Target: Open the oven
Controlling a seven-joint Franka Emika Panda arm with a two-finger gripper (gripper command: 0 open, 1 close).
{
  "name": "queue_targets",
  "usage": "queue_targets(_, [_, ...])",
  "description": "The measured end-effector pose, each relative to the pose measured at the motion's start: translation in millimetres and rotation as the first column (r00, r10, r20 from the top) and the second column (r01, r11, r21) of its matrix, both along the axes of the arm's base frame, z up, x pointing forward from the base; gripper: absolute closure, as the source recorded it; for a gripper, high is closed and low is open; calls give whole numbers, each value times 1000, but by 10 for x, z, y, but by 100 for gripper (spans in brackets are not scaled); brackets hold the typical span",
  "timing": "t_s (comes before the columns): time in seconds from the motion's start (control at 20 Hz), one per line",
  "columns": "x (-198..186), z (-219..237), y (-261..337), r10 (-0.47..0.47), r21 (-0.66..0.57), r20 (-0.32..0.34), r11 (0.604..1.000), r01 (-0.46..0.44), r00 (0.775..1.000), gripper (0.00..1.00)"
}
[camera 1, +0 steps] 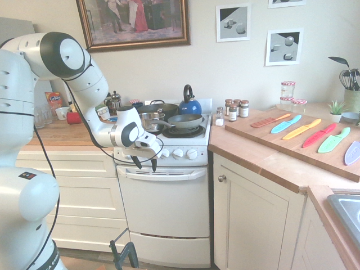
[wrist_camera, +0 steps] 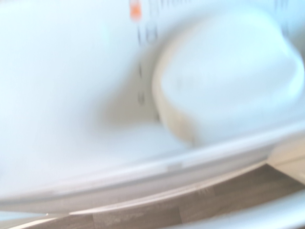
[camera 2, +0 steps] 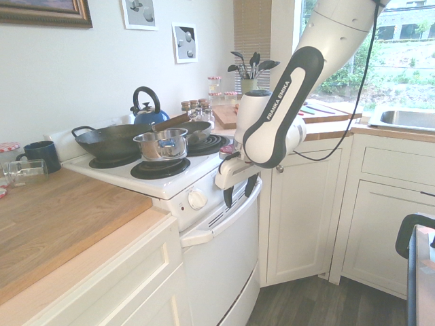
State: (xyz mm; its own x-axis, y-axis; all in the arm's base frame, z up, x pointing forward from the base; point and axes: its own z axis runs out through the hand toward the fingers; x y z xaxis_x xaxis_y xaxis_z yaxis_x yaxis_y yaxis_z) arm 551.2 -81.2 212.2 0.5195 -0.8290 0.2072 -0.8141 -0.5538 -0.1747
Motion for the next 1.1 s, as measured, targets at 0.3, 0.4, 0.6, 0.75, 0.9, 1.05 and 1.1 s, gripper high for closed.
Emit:
queue_targets(0.3, [307, -329, -139, 77, 9, -10, 997, -77, 997, 0])
queue_targets(0.4, [370, -420, -180, 102, 18, -35, 995, -101, 994, 0])
queue_targets(0.6, [386, -533, -267, 139, 25, -50, 990, -138, 989, 0])
queue_targets(0.75, [278, -628, -421, 159, 19, -44, 987, -158, 986, 0])
queue_targets(0.9, [181, -661, -510, 197, -4, -3, 980, -197, 980, 0])
queue_targets(1.05, [36, -708, -570, 215, -9, 23, 977, -215, 976, 0])
queue_targets(1.1, [-57, -743, -601, 218, -5, 22, 976, -218, 976, 0])
